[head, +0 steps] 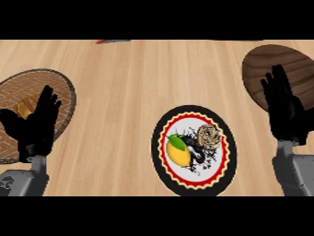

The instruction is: Pick the cupcake from the plate and place it in the bowl

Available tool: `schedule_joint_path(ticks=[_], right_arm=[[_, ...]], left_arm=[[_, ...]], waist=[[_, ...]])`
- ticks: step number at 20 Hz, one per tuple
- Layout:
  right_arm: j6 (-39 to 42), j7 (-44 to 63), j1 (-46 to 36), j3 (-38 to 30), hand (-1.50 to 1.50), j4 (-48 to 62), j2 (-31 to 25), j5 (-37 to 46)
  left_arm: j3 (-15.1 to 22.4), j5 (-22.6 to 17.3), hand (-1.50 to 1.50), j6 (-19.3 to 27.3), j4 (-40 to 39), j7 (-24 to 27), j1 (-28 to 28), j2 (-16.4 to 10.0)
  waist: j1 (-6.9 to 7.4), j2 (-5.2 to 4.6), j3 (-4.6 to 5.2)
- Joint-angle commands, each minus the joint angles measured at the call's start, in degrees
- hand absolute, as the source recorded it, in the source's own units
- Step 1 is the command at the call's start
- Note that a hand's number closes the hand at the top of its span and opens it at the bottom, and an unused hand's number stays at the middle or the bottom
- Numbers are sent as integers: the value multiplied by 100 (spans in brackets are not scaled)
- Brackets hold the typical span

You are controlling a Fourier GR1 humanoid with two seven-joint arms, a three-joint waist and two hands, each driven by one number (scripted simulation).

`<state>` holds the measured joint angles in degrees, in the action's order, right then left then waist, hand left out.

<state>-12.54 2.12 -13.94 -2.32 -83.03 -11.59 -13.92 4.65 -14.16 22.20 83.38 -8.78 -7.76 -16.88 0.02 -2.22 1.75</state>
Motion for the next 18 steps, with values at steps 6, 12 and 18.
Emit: schedule_joint_path(ticks=[6,12,18], right_arm=[[2946,19,-933,2810,-150,-856,854,-578],[2351,-2557,610,3459,-150,-2021,-360,1842],[2616,-2983,977,3036,-150,-2921,-1680,2472]], left_arm=[[41,238,0,-474,478,606,-768,-430],[-682,-240,0,-979,427,898,-469,-921],[-884,-304,0,-1258,48,1210,-584,-918]], waist=[[854,332,-185],[-91,291,-182],[-119,236,-172]])
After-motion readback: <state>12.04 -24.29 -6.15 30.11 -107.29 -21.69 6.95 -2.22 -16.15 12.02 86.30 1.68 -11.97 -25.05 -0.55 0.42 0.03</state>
